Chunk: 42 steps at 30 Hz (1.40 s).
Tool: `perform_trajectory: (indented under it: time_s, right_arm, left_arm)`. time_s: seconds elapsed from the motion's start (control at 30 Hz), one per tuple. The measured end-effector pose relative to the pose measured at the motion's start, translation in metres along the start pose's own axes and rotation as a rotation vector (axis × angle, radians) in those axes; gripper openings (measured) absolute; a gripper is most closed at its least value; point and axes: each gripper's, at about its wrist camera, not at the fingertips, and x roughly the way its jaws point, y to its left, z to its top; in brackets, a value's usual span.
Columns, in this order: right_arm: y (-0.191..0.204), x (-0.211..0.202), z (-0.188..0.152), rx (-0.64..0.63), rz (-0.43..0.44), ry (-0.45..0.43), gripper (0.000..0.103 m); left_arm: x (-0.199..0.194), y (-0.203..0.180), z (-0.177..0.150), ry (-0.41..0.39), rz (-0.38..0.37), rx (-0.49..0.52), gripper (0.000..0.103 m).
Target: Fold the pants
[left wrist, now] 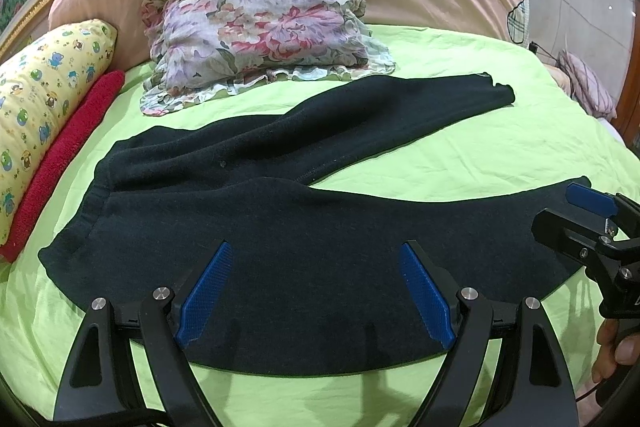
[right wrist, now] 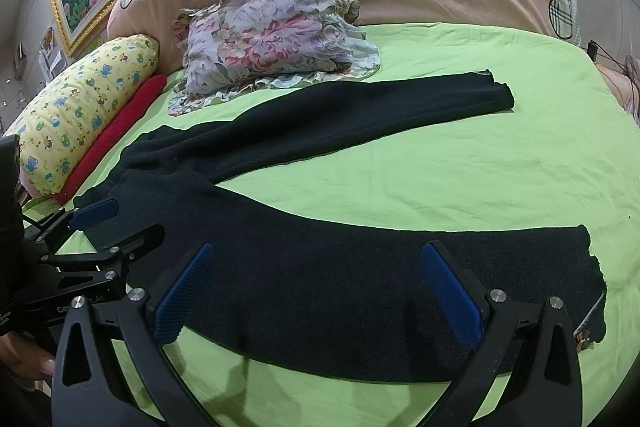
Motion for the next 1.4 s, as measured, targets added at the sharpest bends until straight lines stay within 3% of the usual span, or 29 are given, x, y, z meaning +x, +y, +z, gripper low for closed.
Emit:
perform_trajectory:
  time_s: [0.83, 1.4]
  right_arm:
    - [-0.011, 0.005, 0.011, 0.026, 0.008, 0.059, 0.103]
    - [-0.064, 0.031, 0.070, 0.073, -0.010, 0.142, 0.103]
  left_arm:
    - [0.015, 0.001, 0.013, 0.051, -0.026, -0.008, 0.086]
    - [0.062, -0.009, 0.076, 0.120, -0.084, 0.013, 0.086]
